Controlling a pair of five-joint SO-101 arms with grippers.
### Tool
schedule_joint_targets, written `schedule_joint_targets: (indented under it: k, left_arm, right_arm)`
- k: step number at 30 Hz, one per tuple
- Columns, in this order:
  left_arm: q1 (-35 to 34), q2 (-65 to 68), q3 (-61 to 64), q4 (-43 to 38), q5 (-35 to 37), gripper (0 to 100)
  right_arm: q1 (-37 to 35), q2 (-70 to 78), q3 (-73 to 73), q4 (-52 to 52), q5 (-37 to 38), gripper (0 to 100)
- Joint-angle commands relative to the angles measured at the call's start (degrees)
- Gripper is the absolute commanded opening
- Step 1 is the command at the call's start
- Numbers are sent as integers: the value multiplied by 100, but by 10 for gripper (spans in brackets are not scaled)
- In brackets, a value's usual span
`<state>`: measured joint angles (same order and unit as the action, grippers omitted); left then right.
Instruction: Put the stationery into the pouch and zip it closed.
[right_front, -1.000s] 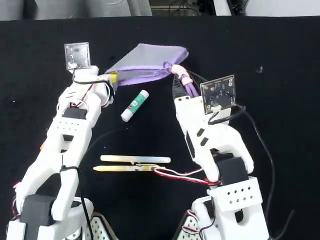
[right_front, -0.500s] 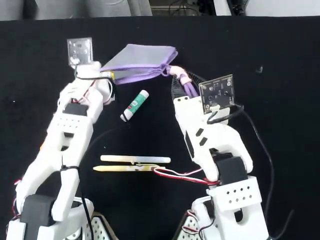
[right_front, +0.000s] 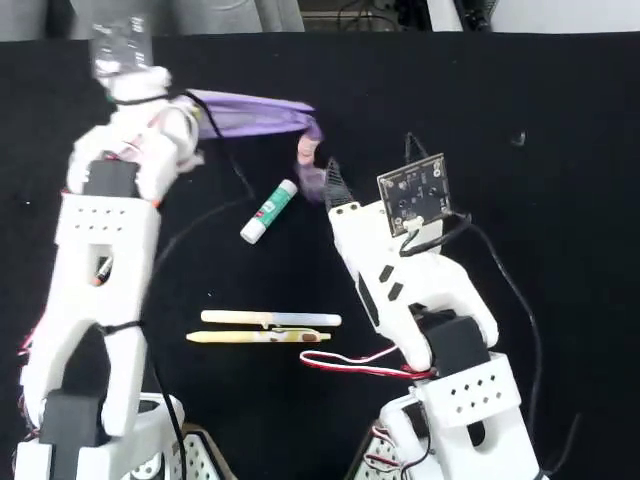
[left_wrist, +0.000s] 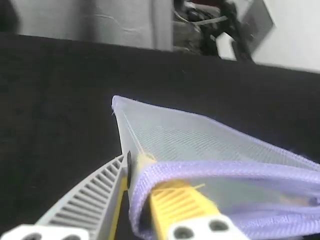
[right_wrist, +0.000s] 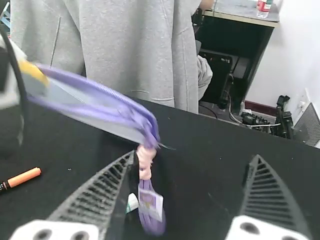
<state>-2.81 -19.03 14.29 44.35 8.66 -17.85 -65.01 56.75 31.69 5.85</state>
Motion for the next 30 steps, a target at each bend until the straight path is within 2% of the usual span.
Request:
schedule_joint_targets:
  k: [1, 9, 16, 22, 26, 30]
  left_arm:
    - [-760, -44, -1033, 396, 79, 28]
    - [-2580, -79, -2255, 1292, 70, 28]
    - [-4092, -97, -2703, 1670, 70, 28]
    - [-5068, -105, -2703, 1609, 70, 28]
    - [-5587, -105, -2703, 1609, 35, 28]
    - [-5974, -105, -2703, 1600, 35, 28]
  right_arm:
    - [-97, -154, -347, 70, 44, 329]
    - [-1020, -101, -303, 176, 53, 329]
    - [-1916, 259, -374, 114, 9, 328]
    - [-2497, 2088, -1323, 220, -132, 328]
    - [-2822, 3582, -2387, 624, -571, 328]
    - [-3138, 4945, -3495, 862, -607, 328]
